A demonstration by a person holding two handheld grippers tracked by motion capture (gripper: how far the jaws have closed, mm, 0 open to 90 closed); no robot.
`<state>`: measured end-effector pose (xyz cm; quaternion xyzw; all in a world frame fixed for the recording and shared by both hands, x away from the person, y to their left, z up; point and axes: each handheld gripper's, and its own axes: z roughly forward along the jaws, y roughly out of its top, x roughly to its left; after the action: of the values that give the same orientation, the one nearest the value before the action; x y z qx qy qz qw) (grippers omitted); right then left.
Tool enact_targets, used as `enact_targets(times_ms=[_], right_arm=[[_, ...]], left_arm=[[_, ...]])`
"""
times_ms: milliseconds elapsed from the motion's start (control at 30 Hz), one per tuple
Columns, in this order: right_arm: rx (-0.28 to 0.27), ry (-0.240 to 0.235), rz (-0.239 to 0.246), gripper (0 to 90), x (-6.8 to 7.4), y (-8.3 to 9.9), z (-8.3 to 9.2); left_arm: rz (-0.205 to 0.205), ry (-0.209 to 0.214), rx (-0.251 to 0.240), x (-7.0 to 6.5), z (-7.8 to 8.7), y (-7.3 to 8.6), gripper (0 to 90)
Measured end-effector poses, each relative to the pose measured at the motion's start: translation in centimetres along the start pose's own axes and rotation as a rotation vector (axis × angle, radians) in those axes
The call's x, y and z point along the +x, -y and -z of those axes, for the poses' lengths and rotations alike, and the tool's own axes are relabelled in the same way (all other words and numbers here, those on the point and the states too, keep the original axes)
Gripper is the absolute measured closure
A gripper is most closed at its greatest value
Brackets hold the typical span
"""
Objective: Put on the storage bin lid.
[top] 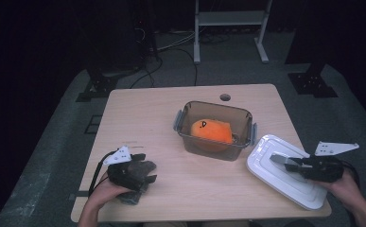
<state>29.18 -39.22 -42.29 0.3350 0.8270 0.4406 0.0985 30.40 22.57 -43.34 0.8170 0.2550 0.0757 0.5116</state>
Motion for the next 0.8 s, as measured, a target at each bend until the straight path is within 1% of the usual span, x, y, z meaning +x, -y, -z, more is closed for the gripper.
enact_targets(times_ms=[333, 600, 800], right_arm=[[-0.006, -0.005, 0.040, 66.1, 0.7, -1.5, 1.3], [-0.006, -0.006, 0.055, 66.1, 1.0, -2.3, 2.3], [-0.010, -0.006, 0.056, 66.1, 1.1, -2.5, 3.1]], left_arm=[[0.002, 0.000, -0.004, 0.0, 0.1, 0.0, 2.3], [0.001, -0.002, -0.005, 0.0, 0.2, 0.0, 2.4], [0.001, -0.001, -0.005, 0.0, 0.1, 0.0, 2.4]])
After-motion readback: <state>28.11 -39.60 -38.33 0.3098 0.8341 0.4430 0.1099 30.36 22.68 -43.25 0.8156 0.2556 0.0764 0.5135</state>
